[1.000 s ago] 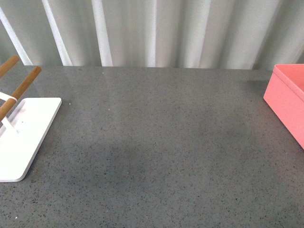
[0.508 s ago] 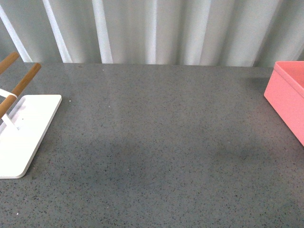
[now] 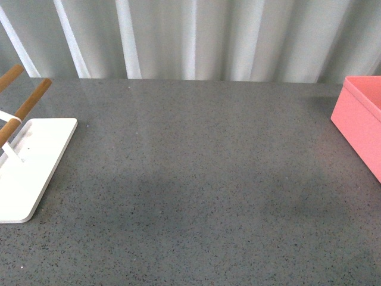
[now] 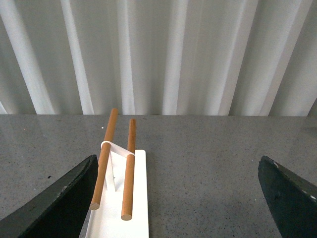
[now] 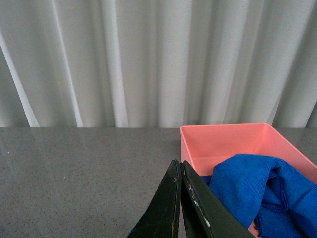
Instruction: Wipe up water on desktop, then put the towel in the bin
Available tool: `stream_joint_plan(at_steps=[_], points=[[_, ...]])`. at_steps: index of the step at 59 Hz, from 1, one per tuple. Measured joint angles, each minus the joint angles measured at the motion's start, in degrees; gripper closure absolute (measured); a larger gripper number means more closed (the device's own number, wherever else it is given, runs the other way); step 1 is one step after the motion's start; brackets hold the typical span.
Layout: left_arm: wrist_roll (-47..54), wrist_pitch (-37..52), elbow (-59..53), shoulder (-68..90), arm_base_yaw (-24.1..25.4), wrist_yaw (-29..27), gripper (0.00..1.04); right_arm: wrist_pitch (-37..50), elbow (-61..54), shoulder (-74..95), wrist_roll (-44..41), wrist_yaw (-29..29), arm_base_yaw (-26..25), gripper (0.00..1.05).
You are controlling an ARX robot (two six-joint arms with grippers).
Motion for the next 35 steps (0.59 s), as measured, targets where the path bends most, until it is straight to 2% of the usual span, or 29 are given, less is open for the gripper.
stream_joint_plan(at_steps=[35], points=[[0.00,0.00,0.00,0.00,0.00,0.00,0.07,-11.13,-0.02,-11.30,0.13,0.04,0.00,1.01]])
